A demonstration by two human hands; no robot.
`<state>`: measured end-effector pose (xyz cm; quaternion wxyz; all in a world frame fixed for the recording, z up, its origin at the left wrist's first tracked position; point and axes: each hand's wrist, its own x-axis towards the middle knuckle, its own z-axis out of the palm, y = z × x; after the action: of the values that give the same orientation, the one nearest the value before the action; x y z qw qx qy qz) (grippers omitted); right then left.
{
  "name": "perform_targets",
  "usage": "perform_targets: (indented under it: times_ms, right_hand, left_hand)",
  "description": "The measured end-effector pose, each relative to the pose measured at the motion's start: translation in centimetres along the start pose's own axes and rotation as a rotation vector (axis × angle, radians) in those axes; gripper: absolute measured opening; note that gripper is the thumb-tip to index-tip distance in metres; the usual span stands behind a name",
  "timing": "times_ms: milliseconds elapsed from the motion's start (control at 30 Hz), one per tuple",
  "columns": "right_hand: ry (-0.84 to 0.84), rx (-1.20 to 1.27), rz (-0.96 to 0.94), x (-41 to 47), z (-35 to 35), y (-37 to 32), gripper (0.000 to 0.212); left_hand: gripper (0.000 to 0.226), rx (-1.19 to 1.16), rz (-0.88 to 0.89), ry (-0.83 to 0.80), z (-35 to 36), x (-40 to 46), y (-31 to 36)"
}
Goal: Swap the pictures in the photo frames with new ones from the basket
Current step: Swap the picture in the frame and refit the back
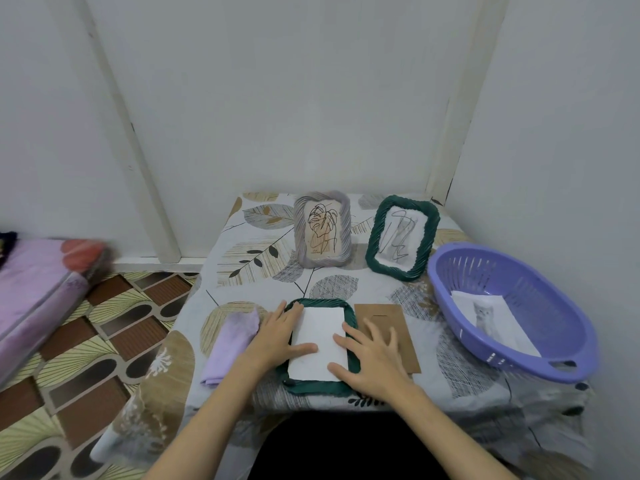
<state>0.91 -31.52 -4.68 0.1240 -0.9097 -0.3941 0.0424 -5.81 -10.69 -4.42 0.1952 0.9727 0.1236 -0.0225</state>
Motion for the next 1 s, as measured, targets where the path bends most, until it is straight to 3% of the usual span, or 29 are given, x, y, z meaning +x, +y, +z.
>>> perform_targets:
  times_ms: [300,600,700,767,900,1000]
  right_hand:
    - [0.006,0.093,0.013,-0.1,0.3,0.2,0.06]
    - [0.009,0.085,0.013,-0.2,0.2,0.0,0.06]
    - [0.022,0.101,0.004,-0.3,-0.9,0.3,0.065]
    - [0.127,0.045,0.01,-0.3,-2.7,1.4,0.066]
    - [0.35,-0.145,0.163,-1.3,-7.1,5.5,0.057]
    - [0.284,-0.208,0.362,-2.6,-9.3,8.6,0.053]
  left_hand:
    - [0.088,-0.043,0.05,0.099,0.2,-0.1,0.2]
    - [0.094,-0.53,0.089,0.279,0.0,-0.9,2.2]
    - [0.079,-0.628,0.046,0.316,0.2,-0.8,2.5]
    - [0.068,-0.753,0.025,0.331,0.1,-0.9,2.7]
    - [0.058,-0.953,0.004,0.379,-1.1,-0.8,3.7]
    - [0.058,-1.031,0.036,0.376,-2.4,0.0,5.9]
